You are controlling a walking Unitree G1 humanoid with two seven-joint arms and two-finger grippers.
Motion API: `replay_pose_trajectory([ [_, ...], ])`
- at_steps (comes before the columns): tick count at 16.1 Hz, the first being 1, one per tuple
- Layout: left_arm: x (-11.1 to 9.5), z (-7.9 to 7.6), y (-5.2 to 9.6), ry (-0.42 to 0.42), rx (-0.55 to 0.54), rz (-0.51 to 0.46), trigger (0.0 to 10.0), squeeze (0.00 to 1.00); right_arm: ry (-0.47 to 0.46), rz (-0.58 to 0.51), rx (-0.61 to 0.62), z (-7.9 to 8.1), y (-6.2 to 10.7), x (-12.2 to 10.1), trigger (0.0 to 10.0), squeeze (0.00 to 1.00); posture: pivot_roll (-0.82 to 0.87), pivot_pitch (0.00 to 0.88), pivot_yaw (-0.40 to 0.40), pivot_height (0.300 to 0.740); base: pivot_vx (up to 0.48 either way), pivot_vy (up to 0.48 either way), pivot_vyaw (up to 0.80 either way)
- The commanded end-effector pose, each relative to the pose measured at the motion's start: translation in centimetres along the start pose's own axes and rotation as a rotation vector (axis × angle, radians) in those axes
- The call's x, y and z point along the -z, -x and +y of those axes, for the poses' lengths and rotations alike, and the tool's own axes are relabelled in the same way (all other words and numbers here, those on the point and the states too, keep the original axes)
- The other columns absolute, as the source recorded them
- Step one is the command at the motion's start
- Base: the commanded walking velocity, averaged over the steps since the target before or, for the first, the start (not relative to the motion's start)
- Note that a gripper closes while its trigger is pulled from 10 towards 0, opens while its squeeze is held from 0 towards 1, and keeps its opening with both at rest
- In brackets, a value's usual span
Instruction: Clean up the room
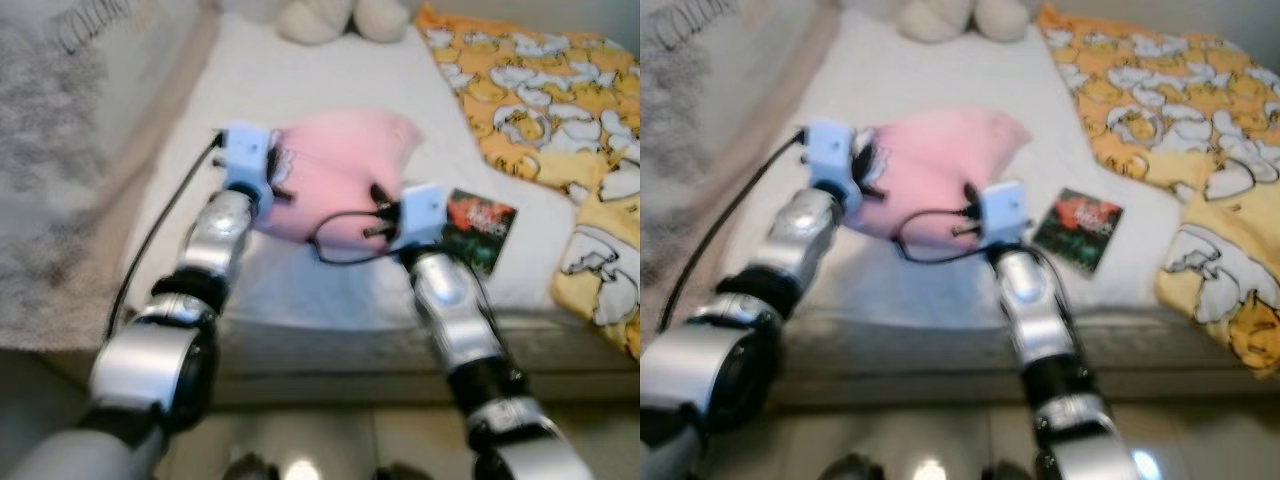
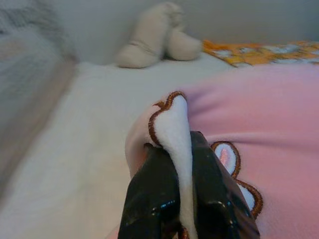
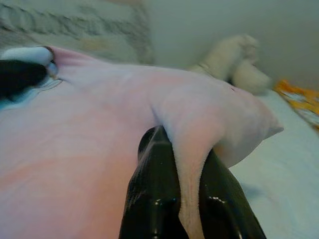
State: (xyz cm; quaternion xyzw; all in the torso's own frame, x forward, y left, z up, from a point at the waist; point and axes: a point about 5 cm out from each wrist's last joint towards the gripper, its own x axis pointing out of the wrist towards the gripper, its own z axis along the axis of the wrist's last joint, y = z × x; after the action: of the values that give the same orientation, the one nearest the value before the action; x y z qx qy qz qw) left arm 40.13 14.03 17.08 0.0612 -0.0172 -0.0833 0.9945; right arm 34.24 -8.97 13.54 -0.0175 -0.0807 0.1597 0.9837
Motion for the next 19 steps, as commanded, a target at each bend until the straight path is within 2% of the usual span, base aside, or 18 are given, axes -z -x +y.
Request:
replay_pose_trajectory([
  [1, -1.9, 3.7, 0.0, 0.031, -0.181, -0.065, 10.0, 0.0, -0.001, 0.012, 0.136, -3.5, 1.0, 0.4, 10.0, 0.0, 0.01, 0.0, -0.006, 0.74, 0.244, 0.416, 0.0],
  [4, -2.0, 3.3, -0.1, 0.038, -0.184, -0.056, 10.0, 0.0, 0.003, 0.013, 0.133, -3.6, 1.0, 0.3, 10.0, 0.0, 0.01, 0.0, -0.006, 0.74, 0.281, 0.39, 0.0],
  [8, -1.7, 2.5, -0.4, 0.006, -0.192, -0.015, 10.0, 0.0, 0.011, 0.015, 0.144, -3.9, 0.9, 0.3, 10.0, 0.0, 0.0, 0.0, -0.003, 0.74, 0.46, 0.0, 0.68],
  [15, -1.7, 1.8, -0.6, 0.005, -0.185, 0.0, 10.0, 0.0, 0.022, 0.043, 0.165, -4.4, 1.1, 0.6, 10.0, 0.0, 0.0, 0.0, 0.007, 0.74, 0.48, 0.0, 0.6],
  [17, -1.5, 0.8, -0.9, 0.043, -0.21, 0.043, 10.0, 0.0, 0.051, 0.093, 0.139, -5.2, 0.3, 0.7, 10.0, 0.0, 0.0, 0.0, 0.008, 0.74, 0.48, 0.0, 0.0],
  [19, -1.3, 0.0, -1.0, 0.076, -0.208, 0.061, 10.0, 0.0, 0.065, 0.09, 0.14, -5.6, -0.1, 0.3, 10.0, 0.0, 0.0, 0.0, 0.011, 0.74, 0.48, 0.0, 0.0],
])
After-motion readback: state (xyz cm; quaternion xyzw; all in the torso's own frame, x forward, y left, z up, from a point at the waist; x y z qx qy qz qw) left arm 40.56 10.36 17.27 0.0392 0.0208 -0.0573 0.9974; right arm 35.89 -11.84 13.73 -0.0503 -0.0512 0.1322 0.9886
